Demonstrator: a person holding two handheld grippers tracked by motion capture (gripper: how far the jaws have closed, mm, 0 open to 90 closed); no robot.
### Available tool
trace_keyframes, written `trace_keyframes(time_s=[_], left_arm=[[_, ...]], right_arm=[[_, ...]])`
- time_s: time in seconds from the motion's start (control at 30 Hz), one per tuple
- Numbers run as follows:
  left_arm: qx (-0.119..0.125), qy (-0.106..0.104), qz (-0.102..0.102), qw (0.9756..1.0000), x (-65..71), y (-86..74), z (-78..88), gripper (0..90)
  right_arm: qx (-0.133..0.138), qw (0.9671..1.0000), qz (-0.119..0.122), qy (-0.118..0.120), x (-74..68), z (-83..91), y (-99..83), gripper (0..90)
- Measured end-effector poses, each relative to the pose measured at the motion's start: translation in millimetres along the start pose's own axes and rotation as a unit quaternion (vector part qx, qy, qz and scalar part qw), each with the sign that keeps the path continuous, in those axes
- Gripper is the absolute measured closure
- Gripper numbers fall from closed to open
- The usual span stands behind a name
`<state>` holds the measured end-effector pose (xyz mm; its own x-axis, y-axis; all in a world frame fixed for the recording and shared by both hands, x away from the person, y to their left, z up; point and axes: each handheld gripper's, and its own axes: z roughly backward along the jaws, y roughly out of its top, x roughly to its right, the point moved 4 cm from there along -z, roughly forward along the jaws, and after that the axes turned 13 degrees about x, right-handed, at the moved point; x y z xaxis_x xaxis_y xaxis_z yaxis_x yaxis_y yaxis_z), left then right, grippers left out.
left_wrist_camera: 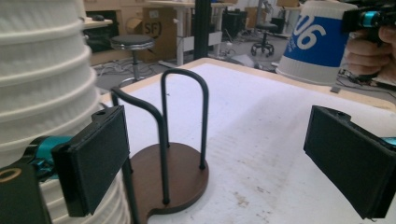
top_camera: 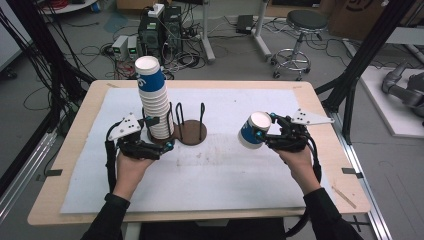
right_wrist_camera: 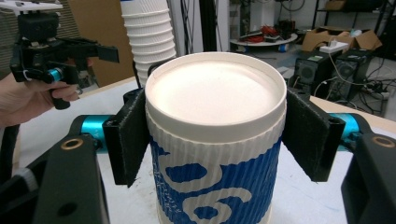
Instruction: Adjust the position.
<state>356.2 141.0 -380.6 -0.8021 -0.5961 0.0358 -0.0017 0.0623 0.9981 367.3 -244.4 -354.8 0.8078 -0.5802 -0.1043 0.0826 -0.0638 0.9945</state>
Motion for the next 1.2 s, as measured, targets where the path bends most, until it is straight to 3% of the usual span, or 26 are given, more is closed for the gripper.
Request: trace_keyframes(time_s=[0.17,0.33,0.57,0.7,1.07,1.2], left_arm=[[-0.002,-0.015,0.0,0.9999,12.1,0.9,-13.4,9.8],[-0.016,-0.06,0.011,0.998,30.3,2.1,-33.4,9.9],[-0.036,-0.115,0.032,0.9922,51.1,-5.4,-64.2,9.8],[-0.041,-0.146,0.04,0.9877,62.4,-9.2,-78.6,9.6],[-0.054,-0.202,0.033,0.9774,87.4,-20.0,-109.3,9.6],[-0.059,-0.206,0.032,0.9763,92.7,-24.8,-117.9,9.6]], right_arm=[[0.002,0.9998,-0.002,0.019,-1.8,-1.9,1.2,29.4],[0.0,0.9992,-0.004,0.039,-6.2,-3.9,3.0,29.4],[-0.002,0.9978,-0.005,0.067,-12.0,-6.6,3.1,29.4],[-0.007,0.9964,-0.008,0.084,-15.5,-7.7,2.0,29.4],[-0.026,0.9901,-0.018,0.136,-28.7,-13.7,-1.9,29.4],[-0.033,0.9872,-0.022,0.155,-33.1,-16.1,-3.5,29.3]])
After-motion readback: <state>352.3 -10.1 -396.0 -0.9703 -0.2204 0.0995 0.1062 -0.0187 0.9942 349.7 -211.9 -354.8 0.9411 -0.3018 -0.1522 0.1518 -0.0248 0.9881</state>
